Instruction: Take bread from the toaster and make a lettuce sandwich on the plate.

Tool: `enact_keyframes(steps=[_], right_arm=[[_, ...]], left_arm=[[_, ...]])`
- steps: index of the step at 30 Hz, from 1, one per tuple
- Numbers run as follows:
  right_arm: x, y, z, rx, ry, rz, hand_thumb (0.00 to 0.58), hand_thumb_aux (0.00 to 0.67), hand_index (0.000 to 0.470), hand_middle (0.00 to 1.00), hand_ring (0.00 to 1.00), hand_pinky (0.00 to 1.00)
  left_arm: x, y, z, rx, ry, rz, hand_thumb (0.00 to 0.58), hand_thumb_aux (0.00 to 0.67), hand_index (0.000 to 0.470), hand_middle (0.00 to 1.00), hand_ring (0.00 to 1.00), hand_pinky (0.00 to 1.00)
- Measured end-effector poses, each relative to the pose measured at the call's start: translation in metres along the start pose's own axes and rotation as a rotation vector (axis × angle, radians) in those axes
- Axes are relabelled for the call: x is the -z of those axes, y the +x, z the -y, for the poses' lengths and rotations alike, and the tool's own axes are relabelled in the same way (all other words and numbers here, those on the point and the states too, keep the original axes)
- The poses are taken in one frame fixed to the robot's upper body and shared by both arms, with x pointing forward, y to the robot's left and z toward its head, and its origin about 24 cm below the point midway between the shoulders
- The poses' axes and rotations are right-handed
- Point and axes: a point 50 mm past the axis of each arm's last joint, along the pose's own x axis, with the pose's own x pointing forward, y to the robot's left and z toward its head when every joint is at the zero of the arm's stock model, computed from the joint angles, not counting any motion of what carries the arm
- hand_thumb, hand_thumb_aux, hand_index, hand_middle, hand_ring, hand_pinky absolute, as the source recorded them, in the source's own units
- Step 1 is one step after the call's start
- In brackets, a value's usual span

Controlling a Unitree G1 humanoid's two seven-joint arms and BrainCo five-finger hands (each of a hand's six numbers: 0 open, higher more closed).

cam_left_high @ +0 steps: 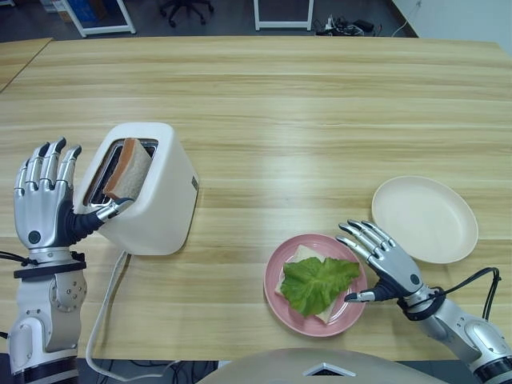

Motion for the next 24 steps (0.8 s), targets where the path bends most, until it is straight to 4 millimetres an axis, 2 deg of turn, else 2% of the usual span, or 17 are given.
enact_keyframes(steps=[4,5,6,7,9,10,13,14,15,18,22,24], right_arm=[[0.0,0.001,0.0,0.003,-0.001,-0.001,0.0,0.0,0.0,0.0,0.0,0.0],[0.0,0.001,0.0,0.003,-0.001,-0.001,0.0,0.0,0.0,0.0,0.0,0.0],[0.0,0.001,0.0,0.003,-0.002,-0.001,0.0,0.0,0.0,0.0,0.0,0.0],[0.0,0.001,0.0,0.003,-0.002,-0.002,0.0,0.0,0.0,0.0,0.0,0.0],[0.0,0.001,0.0,0.003,-0.002,-0.002,0.0,0.0,0.0,0.0,0.0,0.0],[0.0,0.001,0.0,0.002,-0.002,-0.002,0.0,0.0,0.0,0.0,0.0,0.0],[0.0,0.001,0.0,0.002,-0.002,0.0,0.0,0.0,0.0,0.0,0.0,0.0],[0.0,0.001,0.0,0.002,-0.002,0.0,0.0,0.0,0.0,0.0,0.0,0.0],[-0.001,0.001,0.0,0.002,-0.001,0.001,0.0,0.0,0.0,0.0,0.0,0.0],[-0.001,0.001,0.0,0.003,0.0,0.003,0.0,0.0,0.0,0.0,0.0,0.0],[-0.002,0.001,0.0,0.011,0.003,-0.001,0.0,0.0,0.0,0.0,0.0,0.0],[-0.002,0.002,0.0,0.034,0.003,-0.01,0.0,0.0,0.0,0.0,0.0,0.0]], left_arm=[[-0.002,0.006,0.007,0.083,-0.027,0.005,0.0,0.0,0.0,0.0,0.0,0.0],[-0.002,0.008,0.007,0.094,-0.024,0.014,0.234,0.152,0.107,0.0,0.0,0.0],[-0.003,0.011,0.006,0.114,-0.023,0.027,0.349,0.247,0.173,0.0,0.0,0.0],[-0.004,0.014,0.007,0.131,-0.039,0.035,0.58,0.652,0.457,0.0,0.0,0.0],[-0.006,0.017,0.007,0.167,-0.031,0.062,0.58,0.67,0.47,0.0,0.0,0.0],[-0.007,0.018,0.006,0.177,-0.037,0.069,0.58,0.67,0.47,0.06,0.06,0.06],[-0.007,0.021,0.003,0.191,-0.04,0.094,0.58,0.67,0.47,0.54,0.54,0.54],[-0.007,0.021,0.003,0.192,-0.039,0.099,0.58,0.67,0.47,0.88,0.88,0.88],[-0.008,0.021,0.002,0.189,-0.039,0.104,0.58,0.67,0.47,1.0,1.0,1.0],[-0.01,0.024,-0.001,0.161,-0.066,0.123,0.58,0.67,0.47,1.0,1.0,1.0],[-0.014,0.026,-0.003,0.031,-0.116,0.103,0.58,0.67,0.47,1.0,1.0,1.0],[-0.015,0.037,-0.01,-0.144,-0.151,0.068,0.58,0.67,0.47,1.0,1.0,1.0]])
